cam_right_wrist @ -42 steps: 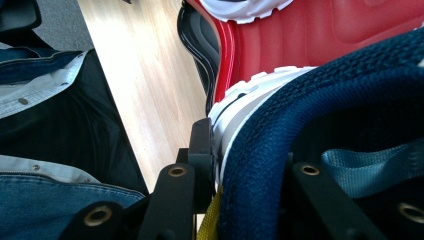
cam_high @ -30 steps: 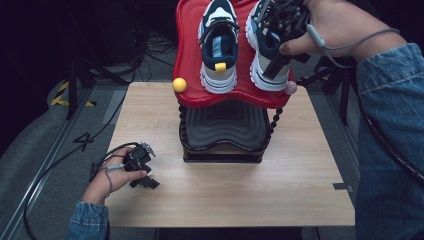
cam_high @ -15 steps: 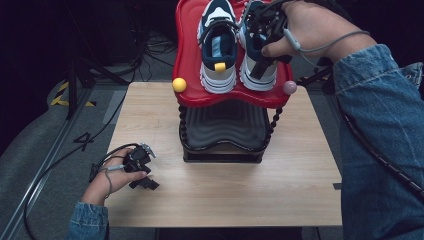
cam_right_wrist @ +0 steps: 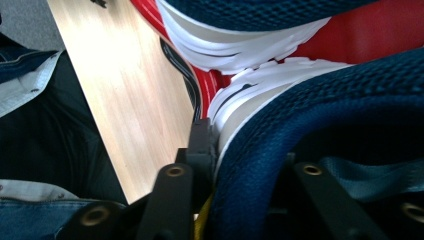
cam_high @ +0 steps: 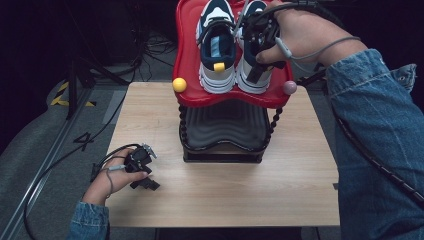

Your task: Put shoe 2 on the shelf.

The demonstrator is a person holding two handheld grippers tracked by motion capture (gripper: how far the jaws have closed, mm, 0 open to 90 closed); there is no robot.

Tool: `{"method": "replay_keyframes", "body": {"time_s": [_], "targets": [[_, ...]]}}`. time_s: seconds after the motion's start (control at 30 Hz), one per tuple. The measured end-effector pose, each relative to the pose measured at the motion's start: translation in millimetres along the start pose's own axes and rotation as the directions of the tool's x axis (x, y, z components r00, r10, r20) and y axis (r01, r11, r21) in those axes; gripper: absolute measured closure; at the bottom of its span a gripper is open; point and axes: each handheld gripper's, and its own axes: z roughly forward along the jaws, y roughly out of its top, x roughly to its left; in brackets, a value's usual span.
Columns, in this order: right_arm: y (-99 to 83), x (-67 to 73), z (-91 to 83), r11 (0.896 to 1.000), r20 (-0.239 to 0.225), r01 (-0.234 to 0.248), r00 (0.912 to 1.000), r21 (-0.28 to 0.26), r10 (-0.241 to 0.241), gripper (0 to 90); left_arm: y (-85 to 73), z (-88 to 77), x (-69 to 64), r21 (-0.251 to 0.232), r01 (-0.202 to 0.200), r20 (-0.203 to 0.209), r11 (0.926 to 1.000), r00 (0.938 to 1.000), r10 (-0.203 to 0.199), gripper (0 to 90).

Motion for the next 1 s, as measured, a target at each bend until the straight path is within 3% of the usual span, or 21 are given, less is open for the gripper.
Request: {"method": "replay_keyframes", "body": {"time_s": [0.13, 0.4, 0.57, 0.67, 0.87, 1.0], "targets": [[-4.0, -0.1, -5.9, 0.999, 0.007, -0.007, 0.9999, -0.041, 0.007, 59.2, -1.0, -0.2, 0.8, 0.007, 0.0, -0.002, 1.0, 1.0, 0.0, 26.2], [-12.3, 6.9, -30.2, 0.991, 0.047, -0.011, 0.9988, -0.133, 0.017, 50.0, 3.2, 4.6, 0.7, 0.015, -0.004, 0.005, 0.9999, 1.0, 0.004, 26.2], [-18.1, 17.3, -51.2, 0.983, 0.048, -0.004, 0.9988, -0.181, 0.013, 49.9, 3.8, 7.8, -0.1, 0.048, 0.004, -0.022, 0.9988, 0.9998, -0.003, 25.3], [-23.4, 24.9, -62.4, 0.982, 0.048, 0.0, 0.9988, -0.19, 0.009, 50.3, 3.0, 8.2, -1.2, 0.044, 0.001, -0.01, 0.999, 0.9999, 0.0, 24.8], [-45.9, 38.6, -83.7, 0.98, 0.069, -0.01, 0.9973, -0.201, 0.025, 51.6, 3.6, 8.6, -1.9, 0.046, 0.004, -0.016, 0.9989, 0.9999, -0.003, 24.7], [-61.6, 42.5, -86.8, 0.98, 0.078, -0.013, 0.9965, -0.196, 0.029, 51.9, 4.1, 8.2, -3.1, 0.049, 0.009, -0.025, 0.9987, 0.9997, -0.008, 24.7]]}}
